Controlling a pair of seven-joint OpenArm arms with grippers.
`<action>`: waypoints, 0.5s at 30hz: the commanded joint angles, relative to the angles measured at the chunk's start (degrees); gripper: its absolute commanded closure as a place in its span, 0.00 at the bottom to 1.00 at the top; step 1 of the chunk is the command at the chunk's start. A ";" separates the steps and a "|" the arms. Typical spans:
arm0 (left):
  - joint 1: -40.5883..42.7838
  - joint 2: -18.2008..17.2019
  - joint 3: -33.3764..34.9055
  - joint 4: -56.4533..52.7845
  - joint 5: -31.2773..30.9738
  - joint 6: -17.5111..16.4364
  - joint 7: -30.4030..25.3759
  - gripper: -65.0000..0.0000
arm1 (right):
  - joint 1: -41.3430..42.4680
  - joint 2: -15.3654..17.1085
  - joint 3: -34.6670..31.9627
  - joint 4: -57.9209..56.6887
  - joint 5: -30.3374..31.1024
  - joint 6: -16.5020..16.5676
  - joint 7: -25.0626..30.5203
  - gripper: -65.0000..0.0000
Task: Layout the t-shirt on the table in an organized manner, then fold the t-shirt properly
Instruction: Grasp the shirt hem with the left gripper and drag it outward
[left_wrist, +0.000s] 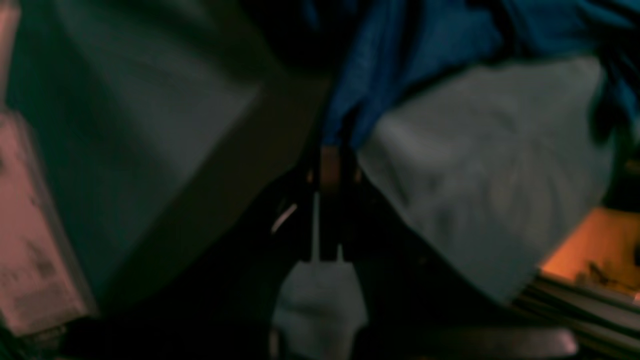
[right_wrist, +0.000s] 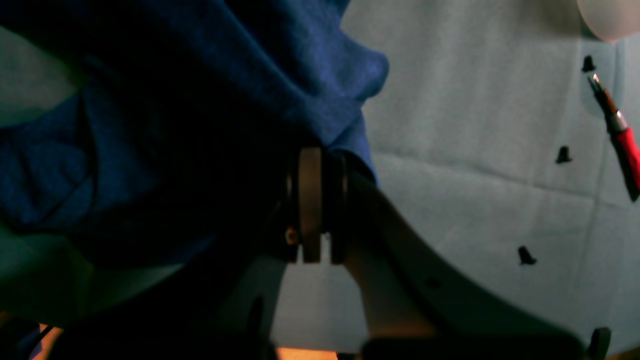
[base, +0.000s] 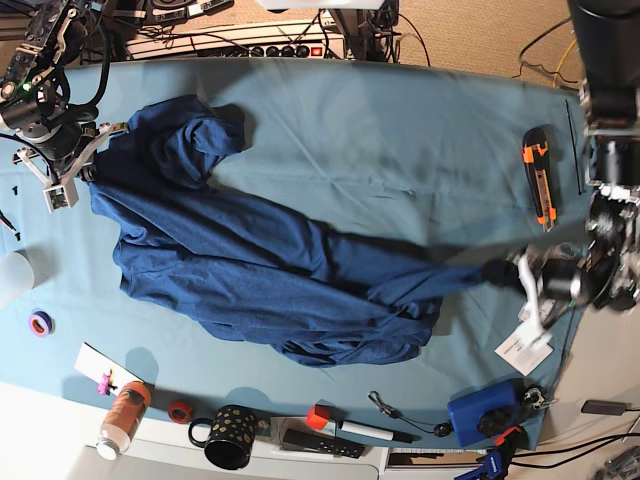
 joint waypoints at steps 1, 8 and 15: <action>-0.83 -2.16 -0.52 0.81 -3.26 -0.74 0.17 1.00 | 0.31 1.16 0.50 0.92 0.31 -0.04 1.11 1.00; 6.43 -8.90 -0.52 0.81 -19.07 -4.03 3.47 1.00 | 0.31 1.16 0.50 0.92 0.31 -0.04 1.11 1.00; 15.45 -10.43 -0.52 0.90 -19.07 -4.03 3.47 1.00 | 0.31 1.16 0.50 0.92 0.28 -0.04 1.14 1.00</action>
